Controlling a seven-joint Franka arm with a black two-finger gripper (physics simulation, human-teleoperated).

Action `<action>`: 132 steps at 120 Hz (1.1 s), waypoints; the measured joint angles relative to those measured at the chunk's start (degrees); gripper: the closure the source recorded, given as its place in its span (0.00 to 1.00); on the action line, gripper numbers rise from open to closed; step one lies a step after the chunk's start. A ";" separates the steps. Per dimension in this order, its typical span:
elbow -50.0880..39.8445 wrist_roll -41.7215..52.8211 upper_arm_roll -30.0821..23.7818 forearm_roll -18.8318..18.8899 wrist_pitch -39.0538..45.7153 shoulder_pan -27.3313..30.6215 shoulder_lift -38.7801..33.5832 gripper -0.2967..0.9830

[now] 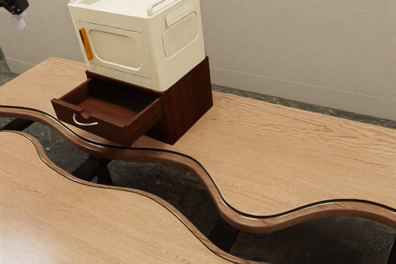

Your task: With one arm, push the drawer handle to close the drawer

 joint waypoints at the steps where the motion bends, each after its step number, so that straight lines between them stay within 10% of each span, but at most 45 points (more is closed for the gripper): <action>1: -0.10 -0.01 -0.02 0.02 -0.11 -0.10 0.02 0.23; 46: -18.47 -1.36 -14.09 -2.33 0.14 10.98 -0.06 0.30; 80: -32.46 -2.84 -11.95 -1.08 9.13 11.08 0.15 0.72; 132: -42.74 -4.18 -2.75 2.49 40.03 11.10 7.62 0.84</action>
